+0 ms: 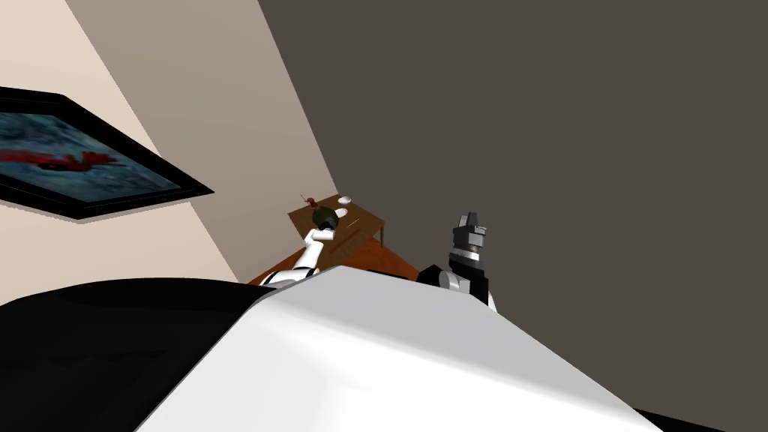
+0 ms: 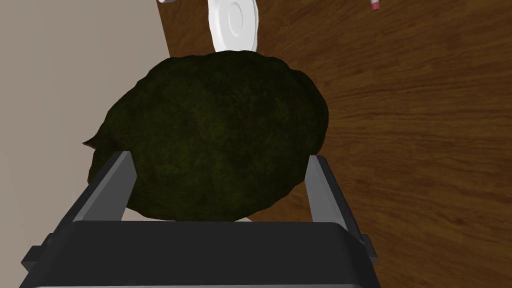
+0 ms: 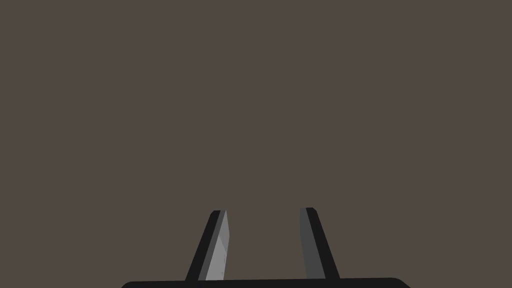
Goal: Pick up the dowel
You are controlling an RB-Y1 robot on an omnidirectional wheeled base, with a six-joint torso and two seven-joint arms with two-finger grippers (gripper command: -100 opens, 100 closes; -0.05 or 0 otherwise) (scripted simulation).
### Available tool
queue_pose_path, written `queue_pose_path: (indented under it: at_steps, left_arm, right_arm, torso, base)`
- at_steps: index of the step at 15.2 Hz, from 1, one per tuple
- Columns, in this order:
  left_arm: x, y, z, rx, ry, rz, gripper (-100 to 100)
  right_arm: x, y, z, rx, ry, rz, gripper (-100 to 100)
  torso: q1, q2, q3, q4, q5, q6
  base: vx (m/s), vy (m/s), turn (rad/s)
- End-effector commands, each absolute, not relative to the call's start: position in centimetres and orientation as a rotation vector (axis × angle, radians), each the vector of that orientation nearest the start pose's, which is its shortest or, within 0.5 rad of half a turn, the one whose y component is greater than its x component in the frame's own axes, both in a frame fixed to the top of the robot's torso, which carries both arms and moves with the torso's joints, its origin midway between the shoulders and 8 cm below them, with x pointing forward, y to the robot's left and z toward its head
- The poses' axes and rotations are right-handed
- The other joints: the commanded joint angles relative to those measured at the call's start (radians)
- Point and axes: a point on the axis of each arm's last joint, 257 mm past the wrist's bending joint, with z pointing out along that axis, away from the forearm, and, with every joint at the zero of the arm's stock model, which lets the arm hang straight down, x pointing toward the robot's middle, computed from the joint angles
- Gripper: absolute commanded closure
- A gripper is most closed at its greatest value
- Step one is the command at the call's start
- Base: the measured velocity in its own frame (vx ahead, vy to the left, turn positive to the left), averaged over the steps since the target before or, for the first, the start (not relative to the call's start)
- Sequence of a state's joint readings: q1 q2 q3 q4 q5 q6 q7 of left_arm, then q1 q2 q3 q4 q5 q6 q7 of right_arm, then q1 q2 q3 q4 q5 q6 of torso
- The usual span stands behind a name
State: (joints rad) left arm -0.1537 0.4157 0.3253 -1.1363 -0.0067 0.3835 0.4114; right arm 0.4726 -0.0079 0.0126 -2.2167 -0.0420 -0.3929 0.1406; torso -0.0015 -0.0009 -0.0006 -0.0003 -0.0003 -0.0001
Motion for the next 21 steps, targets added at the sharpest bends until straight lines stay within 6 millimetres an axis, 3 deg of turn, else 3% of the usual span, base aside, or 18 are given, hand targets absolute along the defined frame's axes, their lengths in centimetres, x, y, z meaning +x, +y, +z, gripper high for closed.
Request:
queue_pose_path:
  at_steps: [1,11,15,21]
  left_arm:
    - [48.4,57.3,-36.0,-1.948,0.990,-0.597,-100]
    - [45.7,58.4,-40.8,-2.191,0.889,-0.491,-100]
    - [43.9,58.4,-43.3,-2.288,0.857,-0.432,-100]
    - [42.2,57.7,-45.5,-2.420,0.789,-0.372,-100]
  right_arm:
    - [37.5,-28.1,-1.7,0.737,0.737,1.189,0]
    - [37.5,-28.1,-1.7,0.737,0.737,1.189,0]
    - [37.5,-28.1,-1.7,0.737,0.737,1.189,0]
    - [37.5,-28.1,-1.7,0.737,0.737,1.189,0]
  torso:
    - [0.000,0.000,0.000,0.000,0.000,0.000]
    - [0.001,0.000,0.000,0.000,0.000,0.000]
    - [0.002,0.000,0.000,0.000,0.000,0.000]
    - [0.001,0.001,0.000,0.000,0.000,0.000]
  base:
    - [0.015,-0.021,-0.038]
    - [0.012,-0.010,-0.033]
    - [0.010,0.004,-0.033]
    - [0.007,0.002,-0.022]
